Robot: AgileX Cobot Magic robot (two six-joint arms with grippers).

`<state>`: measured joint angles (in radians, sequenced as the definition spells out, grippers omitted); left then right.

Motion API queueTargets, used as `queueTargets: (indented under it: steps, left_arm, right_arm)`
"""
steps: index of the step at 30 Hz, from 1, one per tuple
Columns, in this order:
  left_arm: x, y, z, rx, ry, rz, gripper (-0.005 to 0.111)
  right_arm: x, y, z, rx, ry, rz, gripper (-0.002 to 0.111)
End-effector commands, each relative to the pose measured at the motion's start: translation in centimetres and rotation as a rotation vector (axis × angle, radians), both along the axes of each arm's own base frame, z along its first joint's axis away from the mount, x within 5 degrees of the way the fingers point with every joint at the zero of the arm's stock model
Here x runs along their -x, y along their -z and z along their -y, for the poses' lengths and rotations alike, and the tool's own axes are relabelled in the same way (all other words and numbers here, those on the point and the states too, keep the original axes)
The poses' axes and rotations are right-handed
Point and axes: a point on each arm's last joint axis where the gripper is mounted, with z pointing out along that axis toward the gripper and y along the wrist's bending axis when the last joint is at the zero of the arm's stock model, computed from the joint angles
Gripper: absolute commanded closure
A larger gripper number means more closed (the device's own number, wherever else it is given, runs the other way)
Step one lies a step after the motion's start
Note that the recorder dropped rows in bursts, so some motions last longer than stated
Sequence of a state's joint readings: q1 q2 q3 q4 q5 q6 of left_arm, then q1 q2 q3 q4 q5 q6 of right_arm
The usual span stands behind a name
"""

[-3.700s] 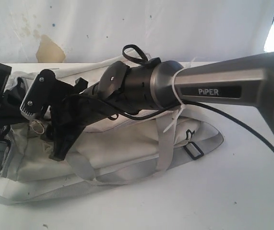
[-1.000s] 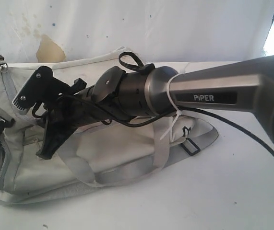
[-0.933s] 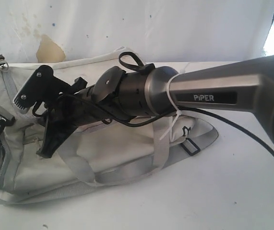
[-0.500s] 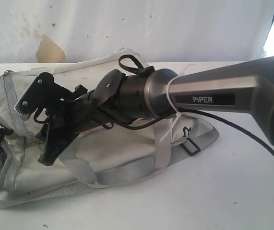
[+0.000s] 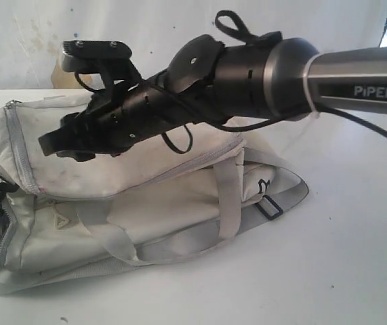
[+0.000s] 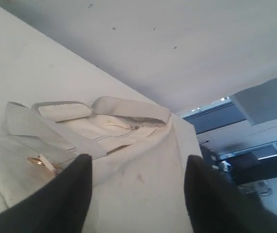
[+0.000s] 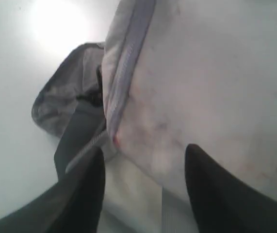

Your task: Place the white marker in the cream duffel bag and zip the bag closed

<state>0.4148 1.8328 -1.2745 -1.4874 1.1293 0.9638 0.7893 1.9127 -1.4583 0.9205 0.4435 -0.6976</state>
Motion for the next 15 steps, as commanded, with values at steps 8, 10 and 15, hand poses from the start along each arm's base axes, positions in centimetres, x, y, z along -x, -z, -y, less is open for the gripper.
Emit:
queueTargets:
  steps: [8, 10, 15]
  left_arm:
    - [4.4, -6.8, 5.1, -0.625, 0.047, 0.085, 0.054]
    - [5.1, -7.3, 5.8, -0.697, 0.025, 0.039, 0.058]
    - [6.1, -6.4, 5.8, -0.779, -0.056, -0.195, 0.089]
  right_arm:
    - [-2.1, -1.7, 7.6, 0.448, 0.069, -0.365, 0.085]
    - [-3.0, -2.4, 9.4, 0.459, 0.094, -0.399, 0.097]
    - [-5.6, -3.2, 14.5, 0.443, 0.248, -0.437, 0.108]
